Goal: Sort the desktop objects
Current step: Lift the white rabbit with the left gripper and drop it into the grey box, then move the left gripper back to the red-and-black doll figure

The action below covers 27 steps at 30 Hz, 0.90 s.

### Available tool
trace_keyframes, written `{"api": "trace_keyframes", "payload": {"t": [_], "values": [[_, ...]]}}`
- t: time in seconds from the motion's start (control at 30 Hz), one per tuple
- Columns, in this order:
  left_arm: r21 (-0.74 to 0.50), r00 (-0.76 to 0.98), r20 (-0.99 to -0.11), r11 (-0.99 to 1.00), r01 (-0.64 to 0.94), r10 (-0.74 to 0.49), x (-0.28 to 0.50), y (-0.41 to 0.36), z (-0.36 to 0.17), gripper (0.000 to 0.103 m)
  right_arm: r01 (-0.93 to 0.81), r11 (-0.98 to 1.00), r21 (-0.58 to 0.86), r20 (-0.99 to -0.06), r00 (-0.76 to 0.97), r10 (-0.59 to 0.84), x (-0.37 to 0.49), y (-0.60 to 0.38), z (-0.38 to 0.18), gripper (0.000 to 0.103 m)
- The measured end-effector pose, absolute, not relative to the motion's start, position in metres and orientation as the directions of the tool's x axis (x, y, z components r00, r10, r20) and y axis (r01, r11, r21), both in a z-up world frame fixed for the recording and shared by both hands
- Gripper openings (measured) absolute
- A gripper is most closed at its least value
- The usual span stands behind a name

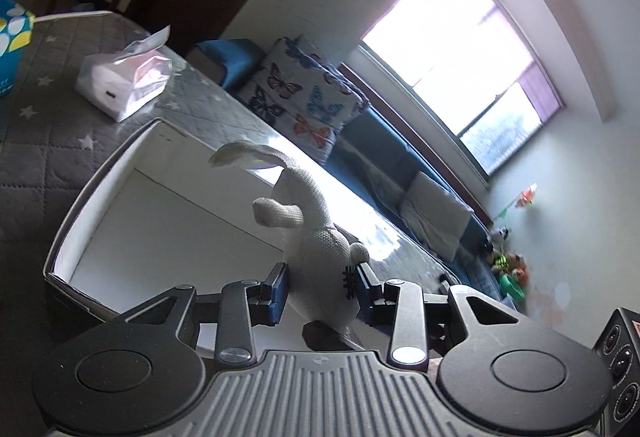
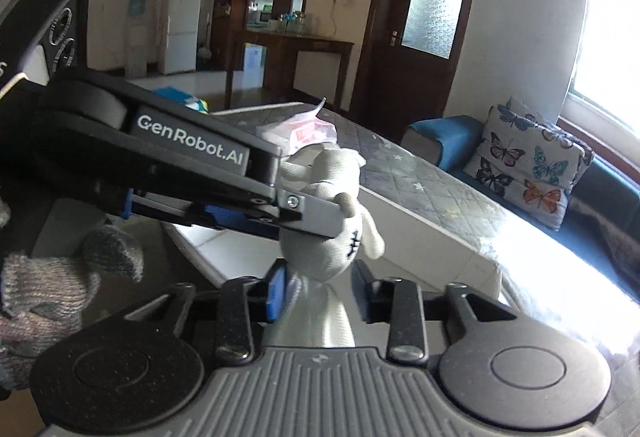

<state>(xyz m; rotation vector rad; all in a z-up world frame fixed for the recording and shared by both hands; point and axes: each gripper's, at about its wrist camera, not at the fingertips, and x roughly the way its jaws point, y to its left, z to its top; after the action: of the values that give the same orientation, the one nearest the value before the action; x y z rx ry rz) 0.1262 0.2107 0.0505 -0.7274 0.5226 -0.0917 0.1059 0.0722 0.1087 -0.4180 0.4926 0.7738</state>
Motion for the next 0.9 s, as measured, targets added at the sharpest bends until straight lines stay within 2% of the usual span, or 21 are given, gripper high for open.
{"api": "trace_keyframes", "payload": {"t": [0.17,0.4,0.63,0.77,0.87,0.9], "values": [[-0.656,0.869,-0.431,0.745,-0.118,-0.242,0.129,0.214,0.045,0.043,-0.700,0.684,-0.206,-0.555,0.659,0.508,0.111,0.081,0.098,0.048],[-0.644,0.868,-0.446,0.752,-0.142,-0.217,0.120,0.212,0.046,0.040,-0.605,0.775,-0.181,-0.525,0.726,0.444,0.126,0.066,0.097,0.048],[-0.619,0.859,-0.455,0.777,-0.115,-0.235,0.110,0.197,0.051,0.040,-0.617,0.768,-0.170,-0.535,0.713,0.454,0.122,0.040,0.105,0.050],[-0.598,0.852,-0.457,0.798,-0.081,-0.256,0.101,0.183,0.056,0.040,-0.620,0.770,-0.150,-0.529,0.708,0.467,0.112,0.026,0.112,0.062],[-0.569,0.849,-0.456,0.821,-0.048,-0.266,0.092,0.170,0.060,0.040,-0.623,0.769,-0.143,-0.522,0.707,0.477,0.098,0.012,0.113,0.067],[-0.561,0.847,-0.457,0.827,-0.037,-0.272,0.090,0.166,0.060,0.040,-0.622,0.771,-0.139,-0.521,0.708,0.477,0.092,0.006,0.112,0.073]]}}
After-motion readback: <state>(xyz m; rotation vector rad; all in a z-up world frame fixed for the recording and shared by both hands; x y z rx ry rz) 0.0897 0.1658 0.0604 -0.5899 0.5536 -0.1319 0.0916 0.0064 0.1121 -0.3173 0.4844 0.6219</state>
